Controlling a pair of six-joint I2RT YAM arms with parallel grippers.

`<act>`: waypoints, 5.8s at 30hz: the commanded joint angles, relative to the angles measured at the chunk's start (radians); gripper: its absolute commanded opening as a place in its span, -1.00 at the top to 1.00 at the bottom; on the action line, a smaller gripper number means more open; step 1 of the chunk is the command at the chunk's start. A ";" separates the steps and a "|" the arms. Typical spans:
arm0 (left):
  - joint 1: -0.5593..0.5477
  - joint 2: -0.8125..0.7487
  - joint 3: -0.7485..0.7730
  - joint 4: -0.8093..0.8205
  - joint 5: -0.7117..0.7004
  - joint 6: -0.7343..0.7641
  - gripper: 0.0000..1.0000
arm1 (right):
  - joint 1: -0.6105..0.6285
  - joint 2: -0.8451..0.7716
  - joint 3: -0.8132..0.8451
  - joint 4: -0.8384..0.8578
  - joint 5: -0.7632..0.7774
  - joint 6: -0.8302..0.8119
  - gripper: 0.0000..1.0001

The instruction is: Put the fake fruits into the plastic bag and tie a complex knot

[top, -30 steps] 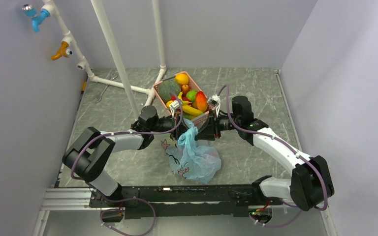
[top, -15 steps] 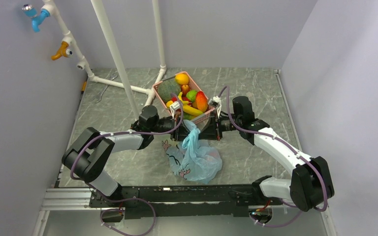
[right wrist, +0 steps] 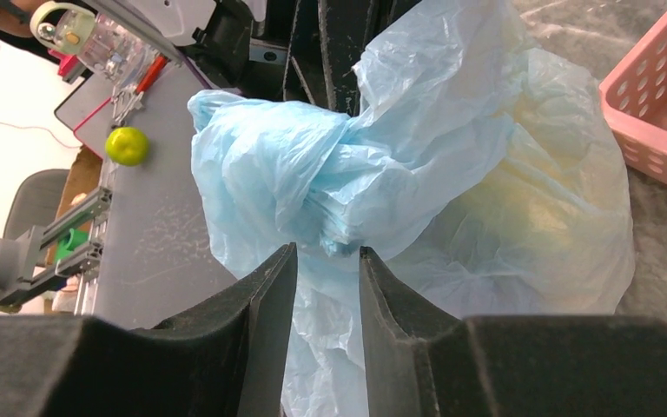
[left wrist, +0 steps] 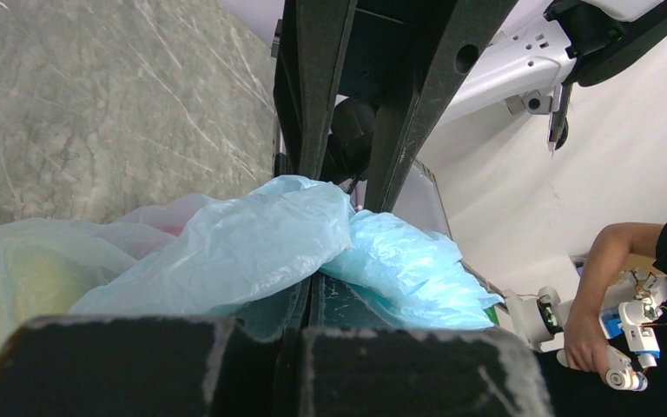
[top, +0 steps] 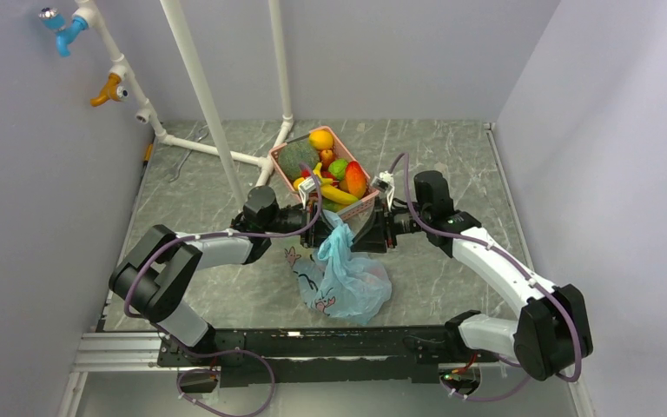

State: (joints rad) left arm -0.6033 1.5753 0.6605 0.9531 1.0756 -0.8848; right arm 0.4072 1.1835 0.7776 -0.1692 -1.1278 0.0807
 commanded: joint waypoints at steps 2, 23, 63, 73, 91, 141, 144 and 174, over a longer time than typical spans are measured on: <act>-0.006 -0.005 0.034 0.069 0.004 -0.012 1.00 | 0.006 0.021 0.001 0.105 -0.018 0.025 0.29; 0.064 -0.146 0.014 -0.247 0.024 0.183 0.06 | 0.006 -0.030 0.014 -0.012 0.005 -0.110 1.00; -0.101 -0.312 0.402 -1.351 -0.336 0.968 0.03 | 0.056 -0.059 0.051 -0.074 0.142 -0.133 1.00; 0.026 -0.411 0.306 -1.439 -0.307 0.979 1.00 | -0.029 -0.074 0.112 -0.367 0.218 -0.375 1.00; 0.084 -0.410 0.219 -1.475 -0.331 1.096 1.00 | -0.119 -0.048 0.147 -0.538 0.253 -0.680 1.00; 0.140 -0.468 0.232 -1.566 -0.453 1.135 1.00 | 0.112 0.087 0.199 -0.410 0.398 -0.879 1.00; 0.154 -0.529 0.295 -1.656 -0.477 1.146 1.00 | 0.078 -0.013 0.225 -0.488 0.418 -0.856 1.00; 0.361 -0.570 0.125 -1.668 -0.812 1.396 1.00 | -0.289 -0.216 -0.059 -0.768 0.700 -1.172 1.00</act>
State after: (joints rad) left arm -0.3286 1.0332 0.7567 -0.6415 0.5743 0.3862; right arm 0.2043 0.9585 0.6758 -0.8478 -0.7326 -1.0241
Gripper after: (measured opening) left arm 0.012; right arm 0.009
